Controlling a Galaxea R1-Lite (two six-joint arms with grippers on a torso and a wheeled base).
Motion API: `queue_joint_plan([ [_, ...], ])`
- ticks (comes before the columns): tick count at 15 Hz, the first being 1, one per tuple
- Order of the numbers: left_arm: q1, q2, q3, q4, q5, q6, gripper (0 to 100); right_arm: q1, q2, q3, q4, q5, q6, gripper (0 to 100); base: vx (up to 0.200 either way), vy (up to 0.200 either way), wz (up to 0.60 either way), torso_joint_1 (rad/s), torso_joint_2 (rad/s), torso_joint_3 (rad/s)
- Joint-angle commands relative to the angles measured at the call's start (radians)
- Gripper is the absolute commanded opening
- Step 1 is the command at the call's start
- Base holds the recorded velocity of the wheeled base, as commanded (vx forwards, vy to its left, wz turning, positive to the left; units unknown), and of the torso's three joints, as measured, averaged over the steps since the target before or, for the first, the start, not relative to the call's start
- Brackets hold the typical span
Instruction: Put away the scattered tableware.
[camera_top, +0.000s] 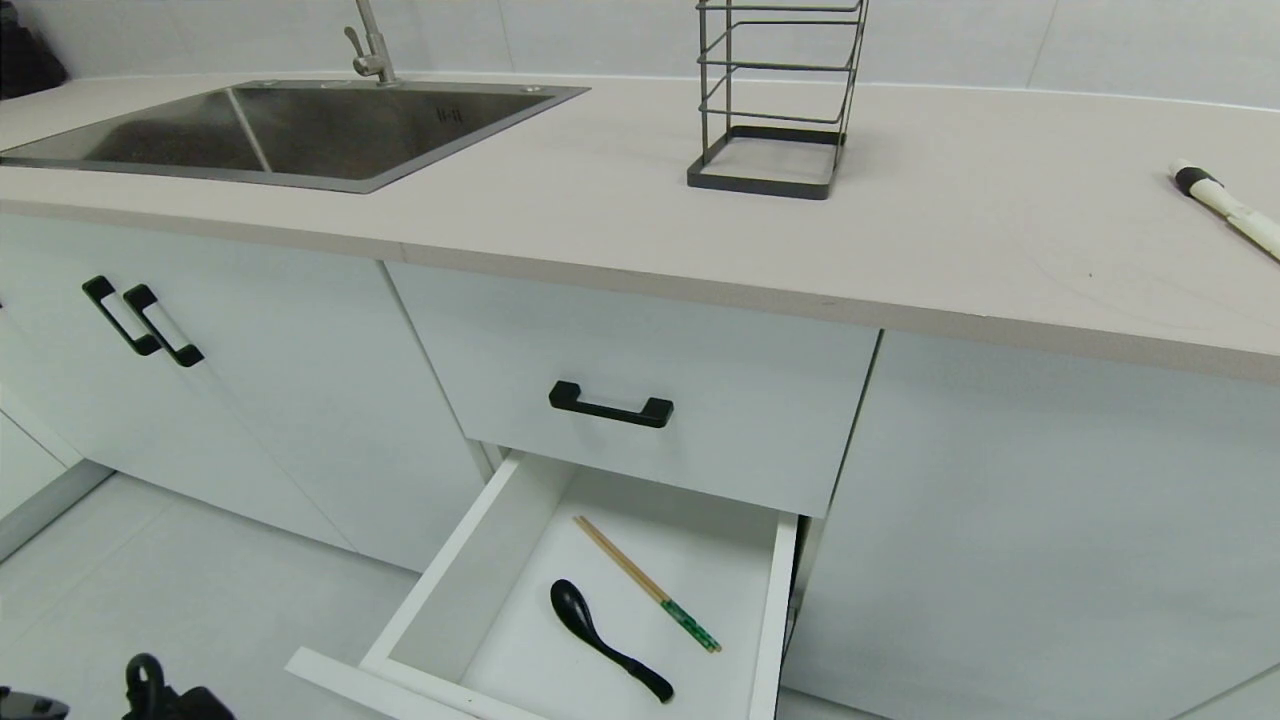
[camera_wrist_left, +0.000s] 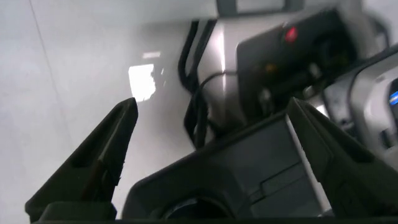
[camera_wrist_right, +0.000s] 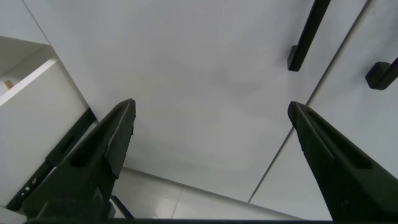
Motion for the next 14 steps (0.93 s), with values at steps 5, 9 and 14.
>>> queue_joint_plan([
  [5,-0.130,0.287,-0.010,-0.188,0.096,-0.004,100,0.000,0.003,0.000,0.000,0.000,-0.001,100,0.000,0.000,0.00,0.000,0.00,0.000],
  [9,-0.155,0.413,-0.007,-0.384,0.139,-0.104,100,0.000,0.003,0.000,0.000,0.000,-0.001,100,0.000,0.000,0.00,0.000,0.00,0.000],
  [14,-0.227,0.424,-0.010,-0.435,0.190,-0.205,100,0.000,0.003,0.000,0.000,0.000,-0.001,100,0.000,0.000,0.00,0.000,0.00,0.000],
])
